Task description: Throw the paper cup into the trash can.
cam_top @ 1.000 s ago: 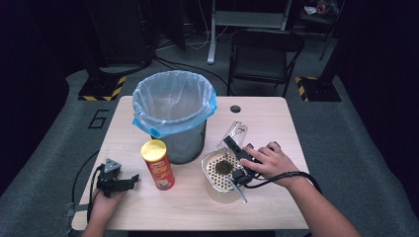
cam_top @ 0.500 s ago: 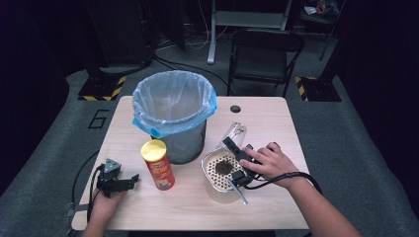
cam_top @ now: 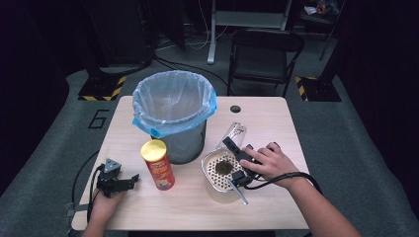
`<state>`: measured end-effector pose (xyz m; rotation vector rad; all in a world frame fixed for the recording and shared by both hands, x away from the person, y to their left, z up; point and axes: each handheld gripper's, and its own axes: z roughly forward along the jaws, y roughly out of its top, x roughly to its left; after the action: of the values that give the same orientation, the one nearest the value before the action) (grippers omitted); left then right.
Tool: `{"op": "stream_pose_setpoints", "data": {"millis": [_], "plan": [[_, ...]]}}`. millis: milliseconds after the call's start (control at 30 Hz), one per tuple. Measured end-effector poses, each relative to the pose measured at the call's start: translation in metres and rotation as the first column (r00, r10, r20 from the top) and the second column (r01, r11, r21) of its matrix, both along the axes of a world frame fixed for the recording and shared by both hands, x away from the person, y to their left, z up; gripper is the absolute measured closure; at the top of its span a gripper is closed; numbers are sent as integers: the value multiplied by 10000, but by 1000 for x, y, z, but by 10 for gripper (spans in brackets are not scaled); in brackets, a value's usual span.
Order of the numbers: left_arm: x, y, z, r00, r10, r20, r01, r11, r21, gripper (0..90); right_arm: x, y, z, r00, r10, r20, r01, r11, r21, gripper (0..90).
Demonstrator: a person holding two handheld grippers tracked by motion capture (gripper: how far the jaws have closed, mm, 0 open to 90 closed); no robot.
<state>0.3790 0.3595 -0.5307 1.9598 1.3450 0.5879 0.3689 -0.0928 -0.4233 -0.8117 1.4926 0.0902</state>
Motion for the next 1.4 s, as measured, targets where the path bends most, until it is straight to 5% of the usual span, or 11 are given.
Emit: {"op": "stream_pose_setpoints", "data": {"millis": [1400], "plan": [[0,0,0,10000,4,0,-4,10000,-9,141,-3,1,0,9997,163,162,-165,9997,167,411]]}}
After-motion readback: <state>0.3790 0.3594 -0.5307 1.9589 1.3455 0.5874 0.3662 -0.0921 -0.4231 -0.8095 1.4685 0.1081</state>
